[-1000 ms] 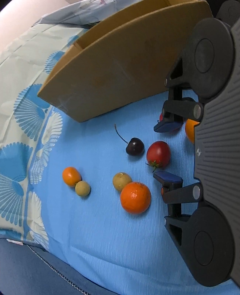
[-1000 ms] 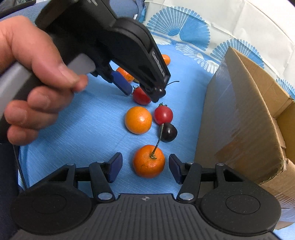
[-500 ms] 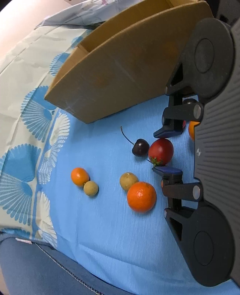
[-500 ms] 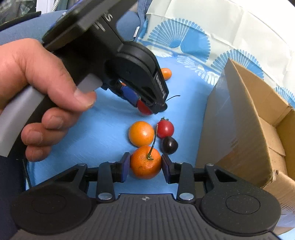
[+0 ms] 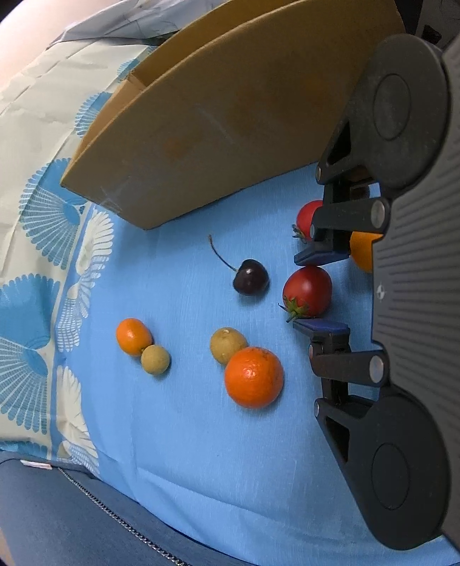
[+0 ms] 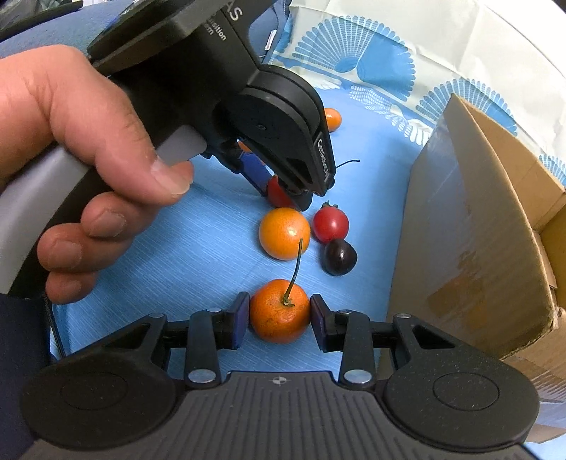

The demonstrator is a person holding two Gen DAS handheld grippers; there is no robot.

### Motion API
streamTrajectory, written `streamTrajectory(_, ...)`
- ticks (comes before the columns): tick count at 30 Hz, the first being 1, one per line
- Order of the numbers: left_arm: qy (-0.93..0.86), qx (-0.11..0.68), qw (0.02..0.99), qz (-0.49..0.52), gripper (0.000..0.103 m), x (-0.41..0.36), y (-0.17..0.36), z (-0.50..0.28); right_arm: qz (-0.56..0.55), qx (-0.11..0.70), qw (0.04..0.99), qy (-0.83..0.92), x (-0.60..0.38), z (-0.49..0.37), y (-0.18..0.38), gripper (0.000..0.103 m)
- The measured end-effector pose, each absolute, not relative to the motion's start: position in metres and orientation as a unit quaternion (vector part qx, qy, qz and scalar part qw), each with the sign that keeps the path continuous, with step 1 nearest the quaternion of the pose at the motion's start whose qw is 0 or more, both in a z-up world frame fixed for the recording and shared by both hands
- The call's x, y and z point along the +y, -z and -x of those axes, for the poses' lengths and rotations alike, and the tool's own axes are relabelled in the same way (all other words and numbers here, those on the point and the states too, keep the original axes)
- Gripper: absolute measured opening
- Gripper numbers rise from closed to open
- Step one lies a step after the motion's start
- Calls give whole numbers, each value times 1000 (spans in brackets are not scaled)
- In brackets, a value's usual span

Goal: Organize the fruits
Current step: 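Close the left tool on the red tomato while the right tool grasps the mandarin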

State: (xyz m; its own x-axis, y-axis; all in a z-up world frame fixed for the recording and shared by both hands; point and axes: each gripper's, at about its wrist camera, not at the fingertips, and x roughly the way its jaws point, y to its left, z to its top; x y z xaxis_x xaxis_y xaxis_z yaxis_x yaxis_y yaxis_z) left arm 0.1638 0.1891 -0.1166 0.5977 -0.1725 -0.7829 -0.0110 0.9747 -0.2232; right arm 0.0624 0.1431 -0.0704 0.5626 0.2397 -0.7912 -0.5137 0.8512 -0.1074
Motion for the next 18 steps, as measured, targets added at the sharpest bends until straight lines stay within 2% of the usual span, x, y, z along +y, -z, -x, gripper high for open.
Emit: streamTrajectory(18, 57, 299, 942, 142, 35, 191, 23, -109, 115, 288, 928, -206, 120, -26, 0, 38)
